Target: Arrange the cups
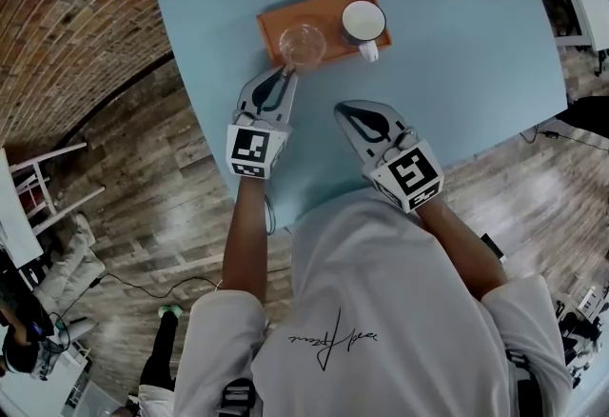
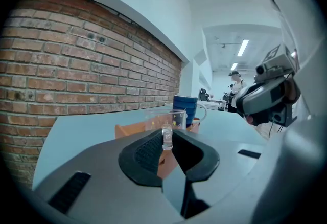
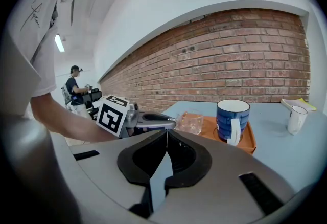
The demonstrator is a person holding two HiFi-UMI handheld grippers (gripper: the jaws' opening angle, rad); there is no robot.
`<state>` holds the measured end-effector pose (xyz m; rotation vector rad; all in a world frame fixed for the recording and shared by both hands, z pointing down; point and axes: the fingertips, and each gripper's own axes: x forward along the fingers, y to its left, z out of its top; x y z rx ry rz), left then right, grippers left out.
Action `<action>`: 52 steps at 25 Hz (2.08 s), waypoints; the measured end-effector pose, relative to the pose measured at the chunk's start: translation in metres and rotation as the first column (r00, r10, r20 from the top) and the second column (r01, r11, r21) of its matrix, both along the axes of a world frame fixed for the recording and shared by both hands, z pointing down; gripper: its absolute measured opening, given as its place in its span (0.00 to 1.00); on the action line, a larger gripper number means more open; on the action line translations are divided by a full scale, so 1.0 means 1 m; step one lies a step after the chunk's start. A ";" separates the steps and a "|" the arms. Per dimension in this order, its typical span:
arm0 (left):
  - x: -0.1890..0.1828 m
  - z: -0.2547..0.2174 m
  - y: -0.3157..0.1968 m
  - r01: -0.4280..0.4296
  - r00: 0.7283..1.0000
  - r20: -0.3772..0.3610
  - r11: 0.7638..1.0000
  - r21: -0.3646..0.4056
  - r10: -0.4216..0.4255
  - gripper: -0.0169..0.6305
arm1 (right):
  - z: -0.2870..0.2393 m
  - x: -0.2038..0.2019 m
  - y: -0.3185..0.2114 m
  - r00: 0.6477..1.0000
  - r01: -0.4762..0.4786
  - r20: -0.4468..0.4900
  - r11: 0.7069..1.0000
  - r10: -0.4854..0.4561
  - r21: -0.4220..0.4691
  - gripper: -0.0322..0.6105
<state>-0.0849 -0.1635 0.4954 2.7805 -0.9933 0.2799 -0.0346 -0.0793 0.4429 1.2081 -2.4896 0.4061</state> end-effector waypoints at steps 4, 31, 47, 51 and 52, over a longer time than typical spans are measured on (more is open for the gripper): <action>0.001 -0.002 0.001 0.009 1.000 0.009 1.000 0.004 -0.009 0.11 | -0.002 0.002 0.000 1.000 -0.005 0.012 1.000 0.005 0.011 0.09; 0.011 -0.029 0.006 0.182 0.983 0.001 0.983 0.006 -0.182 0.11 | -0.024 0.020 0.008 0.998 -0.013 0.068 0.996 0.007 0.088 0.09; 0.012 -0.041 0.007 0.376 0.925 -0.050 0.927 -0.006 -0.376 0.11 | -0.026 0.034 0.020 0.998 0.019 0.050 0.995 -0.024 0.096 0.08; 0.013 -0.043 0.004 0.429 0.902 -0.052 0.903 0.010 -0.428 0.11 | -0.026 0.038 0.019 0.999 0.027 0.039 0.996 -0.031 0.090 0.09; 0.013 -0.044 0.004 0.443 0.895 -0.056 0.896 0.012 -0.442 0.11 | -0.026 0.040 0.020 0.999 0.029 0.036 0.996 -0.032 0.087 0.09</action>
